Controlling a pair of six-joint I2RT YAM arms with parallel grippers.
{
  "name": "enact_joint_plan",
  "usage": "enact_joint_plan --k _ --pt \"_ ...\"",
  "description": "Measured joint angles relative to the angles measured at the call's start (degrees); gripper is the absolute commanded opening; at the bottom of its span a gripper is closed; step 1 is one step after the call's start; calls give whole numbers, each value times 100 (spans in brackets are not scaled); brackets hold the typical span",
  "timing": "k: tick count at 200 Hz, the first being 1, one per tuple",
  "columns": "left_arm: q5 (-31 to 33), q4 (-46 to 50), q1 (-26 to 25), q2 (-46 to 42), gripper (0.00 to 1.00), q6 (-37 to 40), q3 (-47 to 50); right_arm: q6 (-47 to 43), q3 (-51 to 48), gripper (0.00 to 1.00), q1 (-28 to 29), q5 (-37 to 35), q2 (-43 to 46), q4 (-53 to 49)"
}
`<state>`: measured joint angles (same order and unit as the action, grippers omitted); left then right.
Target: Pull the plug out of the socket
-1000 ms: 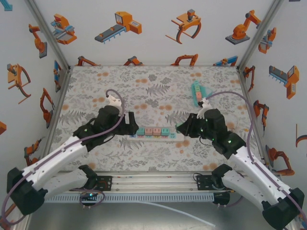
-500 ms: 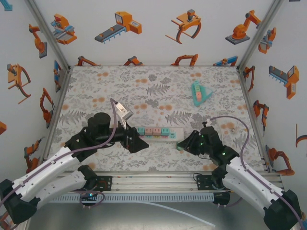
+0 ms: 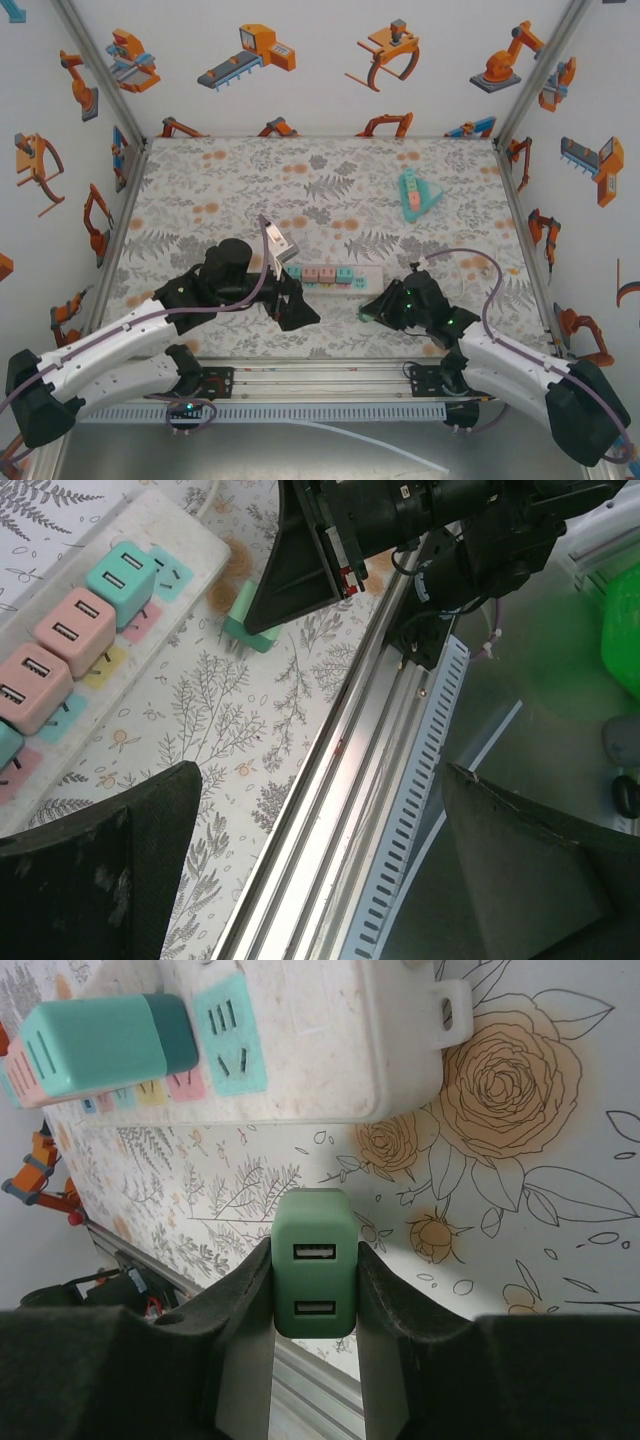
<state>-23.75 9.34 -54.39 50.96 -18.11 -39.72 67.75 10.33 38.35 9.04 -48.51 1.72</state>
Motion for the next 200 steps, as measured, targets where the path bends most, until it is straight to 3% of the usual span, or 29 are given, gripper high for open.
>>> enact_joint_plan --k 74,129,159,200 --pt "352 -13 -44 2 97 37 0 125 0 58 122 -369 199 -258" --pt "662 -4 -83 -7 97 37 0 -190 236 65 122 -911 1071 -1637" --pt "960 46 -83 -127 97 37 0 -929 896 66 122 -1375 1427 -2549" --pt "1871 240 -83 -356 97 11 0 -2817 1703 71 122 -2011 1792 -2605"
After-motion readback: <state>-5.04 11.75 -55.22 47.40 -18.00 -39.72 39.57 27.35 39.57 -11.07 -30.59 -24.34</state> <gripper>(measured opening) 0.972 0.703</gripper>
